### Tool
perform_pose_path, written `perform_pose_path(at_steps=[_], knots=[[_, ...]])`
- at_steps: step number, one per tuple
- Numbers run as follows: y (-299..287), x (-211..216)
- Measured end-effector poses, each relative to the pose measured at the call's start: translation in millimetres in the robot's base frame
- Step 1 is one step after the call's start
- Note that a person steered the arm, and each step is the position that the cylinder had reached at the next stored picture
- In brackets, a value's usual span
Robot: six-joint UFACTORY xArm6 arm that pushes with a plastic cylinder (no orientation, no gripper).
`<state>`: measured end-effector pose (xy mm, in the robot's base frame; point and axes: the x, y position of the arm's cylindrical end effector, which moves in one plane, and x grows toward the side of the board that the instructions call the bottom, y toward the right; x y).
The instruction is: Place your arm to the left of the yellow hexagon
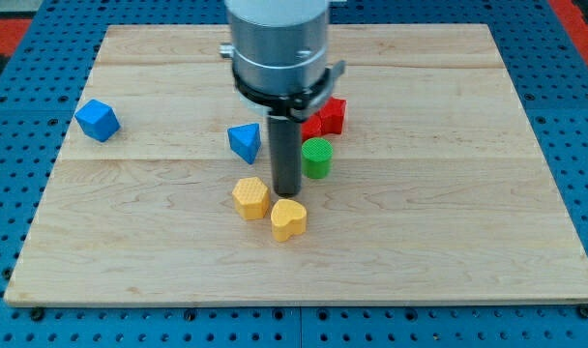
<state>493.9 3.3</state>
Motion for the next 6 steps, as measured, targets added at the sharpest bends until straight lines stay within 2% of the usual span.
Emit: perform_pose_path(at_steps=[1,2,3,5,6], knots=[[41,1],[30,1],[-8,-1],[-81,-35],[-139,-23]])
